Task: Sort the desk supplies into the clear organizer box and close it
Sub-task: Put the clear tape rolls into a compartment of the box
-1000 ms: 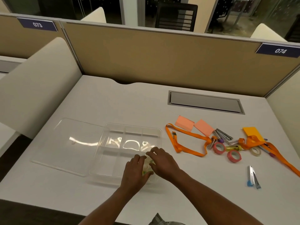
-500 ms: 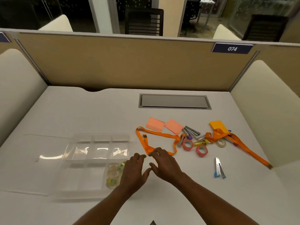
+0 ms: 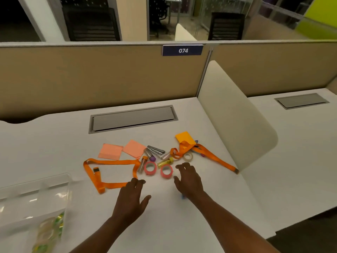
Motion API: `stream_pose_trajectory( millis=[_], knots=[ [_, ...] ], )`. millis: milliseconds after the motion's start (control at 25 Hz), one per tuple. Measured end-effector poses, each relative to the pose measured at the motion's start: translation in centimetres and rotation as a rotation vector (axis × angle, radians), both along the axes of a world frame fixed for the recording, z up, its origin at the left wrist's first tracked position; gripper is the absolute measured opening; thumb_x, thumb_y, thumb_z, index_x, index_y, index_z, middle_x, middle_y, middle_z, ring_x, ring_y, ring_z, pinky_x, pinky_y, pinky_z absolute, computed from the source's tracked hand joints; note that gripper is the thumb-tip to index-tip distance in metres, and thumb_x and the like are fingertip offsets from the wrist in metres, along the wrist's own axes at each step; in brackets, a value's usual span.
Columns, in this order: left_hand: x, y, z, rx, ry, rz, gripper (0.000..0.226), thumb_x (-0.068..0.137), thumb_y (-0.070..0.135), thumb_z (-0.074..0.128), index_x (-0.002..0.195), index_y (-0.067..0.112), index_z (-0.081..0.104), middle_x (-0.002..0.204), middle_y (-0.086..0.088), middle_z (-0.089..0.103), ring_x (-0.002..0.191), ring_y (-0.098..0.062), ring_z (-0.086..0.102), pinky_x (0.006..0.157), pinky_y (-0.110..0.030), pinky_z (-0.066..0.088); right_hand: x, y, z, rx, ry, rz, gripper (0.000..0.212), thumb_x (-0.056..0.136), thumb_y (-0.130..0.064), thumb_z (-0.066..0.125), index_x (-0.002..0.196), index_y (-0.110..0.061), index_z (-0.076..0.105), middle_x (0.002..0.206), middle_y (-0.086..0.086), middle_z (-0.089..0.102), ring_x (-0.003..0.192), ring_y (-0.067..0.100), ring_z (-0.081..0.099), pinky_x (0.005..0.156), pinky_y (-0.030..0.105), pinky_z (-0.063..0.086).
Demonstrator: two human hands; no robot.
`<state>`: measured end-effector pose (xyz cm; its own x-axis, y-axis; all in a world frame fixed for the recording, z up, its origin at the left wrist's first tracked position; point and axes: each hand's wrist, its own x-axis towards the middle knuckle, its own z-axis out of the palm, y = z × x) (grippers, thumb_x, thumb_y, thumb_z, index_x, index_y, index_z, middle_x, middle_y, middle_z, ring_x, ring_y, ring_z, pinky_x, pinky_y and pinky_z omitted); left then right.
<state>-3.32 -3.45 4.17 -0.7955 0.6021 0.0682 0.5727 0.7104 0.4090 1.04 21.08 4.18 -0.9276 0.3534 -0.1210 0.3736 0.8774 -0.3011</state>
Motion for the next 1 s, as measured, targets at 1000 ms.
stream_pose_trajectory(
  millis=[1000],
  knots=[
    [1.0,10.2,-1.7,0.051,-0.316,0.156,0.088,0.086,0.057,0.060,0.153,0.031,0.009,0.160,0.003,0.024,0.130,-0.017,0.049,0.097,-0.030,0.049,-1.4,2.2,1.3,-0.923,-0.146,-0.109,0.021,0.087,-0.038,0.063,0.095,-0.019,0.067,0.094,-0.001,0.071,0.088,0.015,0.069,0.076,0.031,0.058]
  ],
)
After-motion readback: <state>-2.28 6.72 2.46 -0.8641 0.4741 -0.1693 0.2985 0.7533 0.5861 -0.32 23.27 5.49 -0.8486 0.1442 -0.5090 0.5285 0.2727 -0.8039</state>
